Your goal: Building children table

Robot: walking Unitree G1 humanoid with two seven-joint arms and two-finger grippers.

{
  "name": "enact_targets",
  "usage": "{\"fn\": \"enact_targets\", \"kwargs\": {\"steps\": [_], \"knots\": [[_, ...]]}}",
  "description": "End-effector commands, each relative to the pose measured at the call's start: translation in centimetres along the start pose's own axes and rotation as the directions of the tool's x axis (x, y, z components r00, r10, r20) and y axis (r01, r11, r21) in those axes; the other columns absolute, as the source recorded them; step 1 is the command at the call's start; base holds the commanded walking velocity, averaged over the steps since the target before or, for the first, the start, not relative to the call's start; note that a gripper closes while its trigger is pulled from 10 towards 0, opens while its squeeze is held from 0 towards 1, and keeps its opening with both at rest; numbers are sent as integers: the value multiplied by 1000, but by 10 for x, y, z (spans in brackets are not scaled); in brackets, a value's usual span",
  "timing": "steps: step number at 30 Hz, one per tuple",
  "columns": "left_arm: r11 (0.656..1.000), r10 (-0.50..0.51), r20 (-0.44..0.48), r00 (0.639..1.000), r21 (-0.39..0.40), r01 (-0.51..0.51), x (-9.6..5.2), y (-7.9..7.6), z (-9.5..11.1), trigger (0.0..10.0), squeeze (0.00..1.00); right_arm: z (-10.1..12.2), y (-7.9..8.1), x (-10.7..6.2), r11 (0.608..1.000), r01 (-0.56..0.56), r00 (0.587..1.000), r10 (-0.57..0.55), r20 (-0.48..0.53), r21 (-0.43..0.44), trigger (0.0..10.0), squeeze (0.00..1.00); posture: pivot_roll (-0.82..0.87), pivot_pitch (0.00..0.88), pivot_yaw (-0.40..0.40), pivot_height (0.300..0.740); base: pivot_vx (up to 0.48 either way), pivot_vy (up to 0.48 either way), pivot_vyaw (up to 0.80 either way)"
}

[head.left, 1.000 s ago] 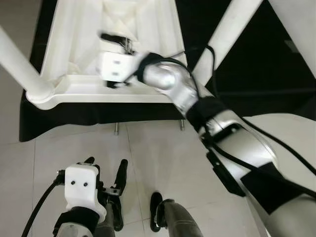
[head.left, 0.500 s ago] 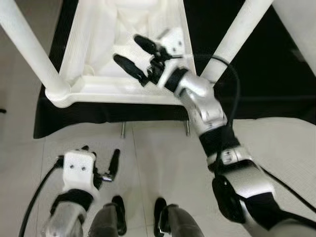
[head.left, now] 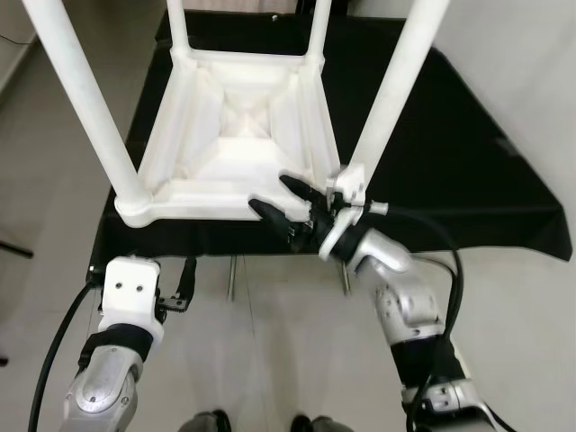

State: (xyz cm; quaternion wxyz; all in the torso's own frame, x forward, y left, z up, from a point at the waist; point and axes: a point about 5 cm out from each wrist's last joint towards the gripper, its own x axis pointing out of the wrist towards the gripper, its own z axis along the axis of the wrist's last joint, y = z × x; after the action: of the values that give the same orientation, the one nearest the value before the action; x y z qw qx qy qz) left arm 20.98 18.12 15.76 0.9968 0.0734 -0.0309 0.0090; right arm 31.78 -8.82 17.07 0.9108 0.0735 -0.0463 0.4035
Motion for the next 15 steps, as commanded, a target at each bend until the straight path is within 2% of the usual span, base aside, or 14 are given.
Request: {"fn": "enact_targets", "kwargs": {"steps": [1,3,6,8,10,14,15], "knots": [[1000,-21,-3,1000,-10,21,-3,-3,-1,10000,0,-1,2,-2,1000,15,1000,-15,-13,14,10000,0,-15,42,-71,740,0,0,0],[999,-45,-12,999,-31,45,-14,-9,-2,10000,0,-13,2,-17,997,77,994,-76,-78,6,10000,0,-19,45,-68,740,129,0,244],[998,-54,-13,998,-46,54,-19,-13,-4,10000,0,-13,2,-26,996,91,991,-91,-98,-9,10000,0,-19,46,-70,740,301,0,696],[997,-53,-11,999,-49,52,-19,-14,-6,10000,0,-9,2,-27,993,111,991,-109,-79,30,10000,0,-16,46,-72,740,345,0,0],[997,-53,-11,999,-49,52,-19,-14,-6,10000,0,-9,2,-27,993,111,991,-109,-79,30,10000,0,-16,46,-72,740,345,0,0],[997,-60,12,998,-48,60,-10,-14,-4,10000,0,-11,8,-25,999,45,990,-48,-132,-29,10000,0,-15,46,-81,740,362,0,711],[997,-68,22,997,-44,69,-8,-15,-2,10000,0,-11,12,-24,999,-17,991,12,-135,-39,10000,0,-19,43,-82,740,360,0,800]]}}
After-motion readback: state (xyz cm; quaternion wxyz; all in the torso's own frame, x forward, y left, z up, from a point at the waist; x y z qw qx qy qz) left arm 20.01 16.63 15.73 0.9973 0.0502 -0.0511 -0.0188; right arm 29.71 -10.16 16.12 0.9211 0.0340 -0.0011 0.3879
